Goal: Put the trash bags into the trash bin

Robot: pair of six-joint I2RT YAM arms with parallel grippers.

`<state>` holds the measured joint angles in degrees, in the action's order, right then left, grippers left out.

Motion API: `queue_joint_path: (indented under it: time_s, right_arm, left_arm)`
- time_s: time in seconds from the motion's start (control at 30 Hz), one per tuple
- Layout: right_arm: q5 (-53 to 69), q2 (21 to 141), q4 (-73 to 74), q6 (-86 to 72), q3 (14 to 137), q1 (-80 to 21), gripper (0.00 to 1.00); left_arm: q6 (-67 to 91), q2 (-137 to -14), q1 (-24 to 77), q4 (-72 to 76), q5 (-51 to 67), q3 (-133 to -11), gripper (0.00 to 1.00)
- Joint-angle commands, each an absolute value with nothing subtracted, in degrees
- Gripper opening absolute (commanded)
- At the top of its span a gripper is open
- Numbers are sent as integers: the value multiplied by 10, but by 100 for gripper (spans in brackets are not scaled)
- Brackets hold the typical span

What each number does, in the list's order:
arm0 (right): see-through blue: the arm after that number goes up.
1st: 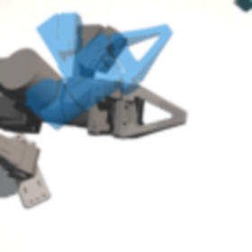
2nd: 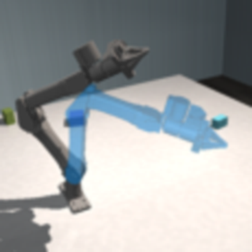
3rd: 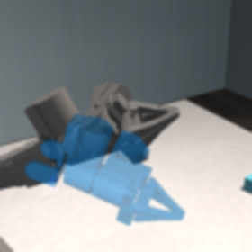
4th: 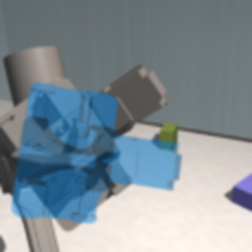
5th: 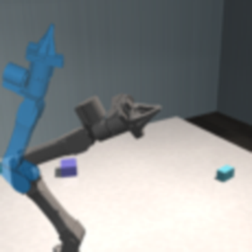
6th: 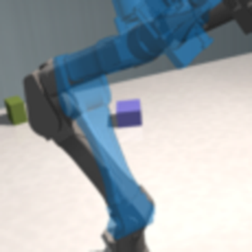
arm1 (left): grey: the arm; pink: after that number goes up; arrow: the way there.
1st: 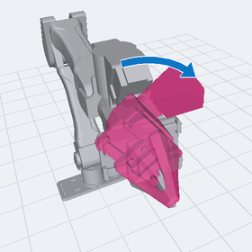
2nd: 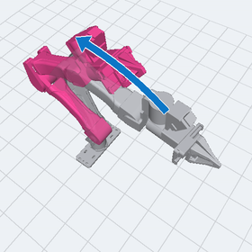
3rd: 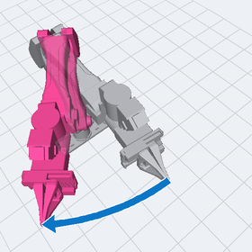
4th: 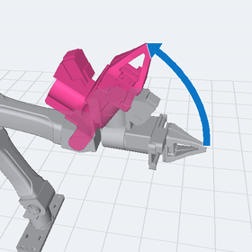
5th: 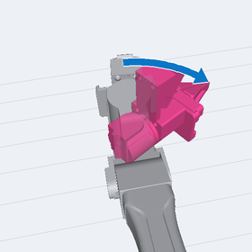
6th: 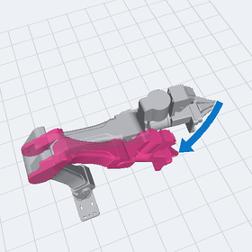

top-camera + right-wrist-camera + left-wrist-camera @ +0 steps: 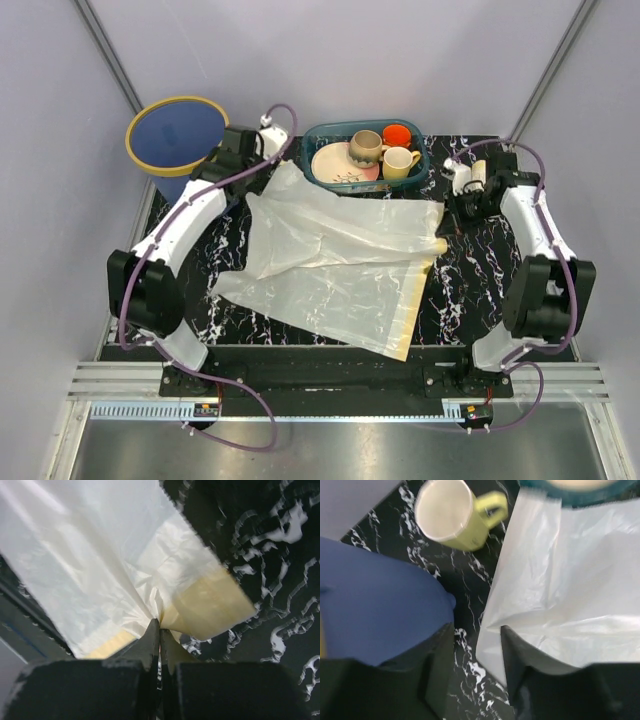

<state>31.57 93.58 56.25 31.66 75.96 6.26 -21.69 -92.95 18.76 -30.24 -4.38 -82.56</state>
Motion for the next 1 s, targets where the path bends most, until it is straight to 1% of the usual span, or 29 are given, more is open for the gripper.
queue_joint_path:
  time_s: [0.0,0.03,0.1,0.13,0.17,0.2,0.23,0.3,0.33,0.4,0.43,0.5,0.6,0.63,0.77,0.8,0.87,0.9,0.93,0.97]
  right_arm:
    - [518,854,601,242,817,23,0]
    - [532,825,586,182,814,-15,0]
    - [546,796,512,116,792,-52,0]
    - [548,769,480,55,781,-86,0]
    - [547,757,413,28,761,-101,0]
    - [527,745,383,4,752,-119,0]
    - [513,732,357,-40,745,-134,0]
    - [487,729,295,-83,737,-167,0]
    - [487,733,278,-118,736,-175,0]
    - [469,737,237,-143,739,-202,0]
    - [468,742,225,-163,740,-211,0]
    - [442,747,199,-182,744,-240,0]
    - [413,757,172,-212,744,-278,0]
    - [405,761,164,-223,744,-288,0]
    - [375,773,135,-239,753,-337,0]
    - [360,780,135,-236,758,-346,0]
    - [354,790,127,-236,773,-362,0]
    - [354,803,126,-243,780,-364,0]
    - [354,809,124,-246,787,-365,0]
    - [355,815,123,-247,803,-364,0]
  left_arm:
    - [-147,-904,174,-318,26,-937,58]
    - [-130,-887,172,-323,90,-935,67]
    - [-78,-826,172,-318,171,-904,79]
    - [-51,-806,172,-316,234,-890,86]
    - [-27,-775,172,-310,268,-876,92]
    - [-2,-761,172,-306,305,-855,93]
    - [27,-750,173,-301,377,-838,93]
    - [78,-720,186,-287,409,-805,92]
    - [82,-709,198,-273,414,-758,91]
    - [89,-671,242,-249,410,-703,92]
    - [97,-657,256,-205,406,-653,93]
    - [123,-629,291,-161,396,-614,94]
    - [139,-635,330,-134,360,-600,95]
    - [146,-640,343,-134,329,-602,95]
    - [186,-652,346,-91,309,-592,94]
    - [205,-650,345,-59,309,-579,94]
    - [221,-640,345,-30,328,-565,86]
    - [222,-637,345,-12,332,-556,78]
    - [224,-634,345,-11,338,-553,55]
    - [224,-632,341,-18,338,-551,45]
